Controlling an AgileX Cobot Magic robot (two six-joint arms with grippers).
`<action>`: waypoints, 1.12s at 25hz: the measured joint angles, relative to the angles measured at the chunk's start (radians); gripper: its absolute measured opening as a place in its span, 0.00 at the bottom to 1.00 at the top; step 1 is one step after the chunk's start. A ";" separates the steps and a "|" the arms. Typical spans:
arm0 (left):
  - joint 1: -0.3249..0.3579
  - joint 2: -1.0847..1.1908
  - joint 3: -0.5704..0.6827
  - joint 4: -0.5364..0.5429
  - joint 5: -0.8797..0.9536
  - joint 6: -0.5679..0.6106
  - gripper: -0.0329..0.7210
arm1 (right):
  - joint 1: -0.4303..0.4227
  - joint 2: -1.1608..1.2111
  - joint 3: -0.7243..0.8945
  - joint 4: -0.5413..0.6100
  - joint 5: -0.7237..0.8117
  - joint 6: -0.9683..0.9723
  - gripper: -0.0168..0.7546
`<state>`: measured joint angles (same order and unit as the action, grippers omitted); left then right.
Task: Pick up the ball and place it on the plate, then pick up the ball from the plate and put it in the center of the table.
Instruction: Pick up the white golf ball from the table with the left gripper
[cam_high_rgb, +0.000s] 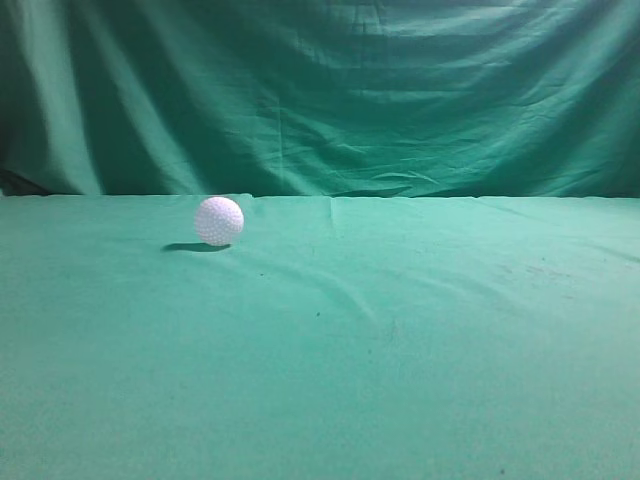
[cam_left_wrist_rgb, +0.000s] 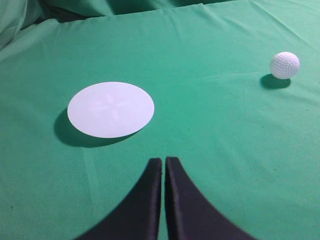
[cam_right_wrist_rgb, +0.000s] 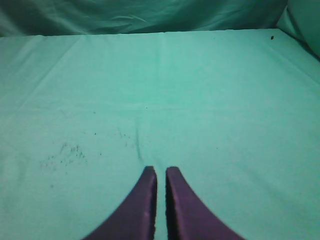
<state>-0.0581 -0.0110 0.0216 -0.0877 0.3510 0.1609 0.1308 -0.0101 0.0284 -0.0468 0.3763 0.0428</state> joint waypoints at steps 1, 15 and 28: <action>0.000 0.000 0.000 0.000 0.000 0.000 0.04 | 0.000 0.000 0.000 0.000 0.000 0.000 0.10; 0.000 0.000 0.000 0.000 0.000 0.000 0.04 | 0.000 0.000 0.000 0.000 0.000 0.000 0.10; 0.000 0.000 0.000 0.013 -0.002 0.005 0.04 | 0.000 0.000 0.000 0.000 0.002 0.000 0.10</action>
<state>-0.0581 -0.0110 0.0216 -0.0749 0.3490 0.1660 0.1308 -0.0101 0.0284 -0.0468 0.3780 0.0428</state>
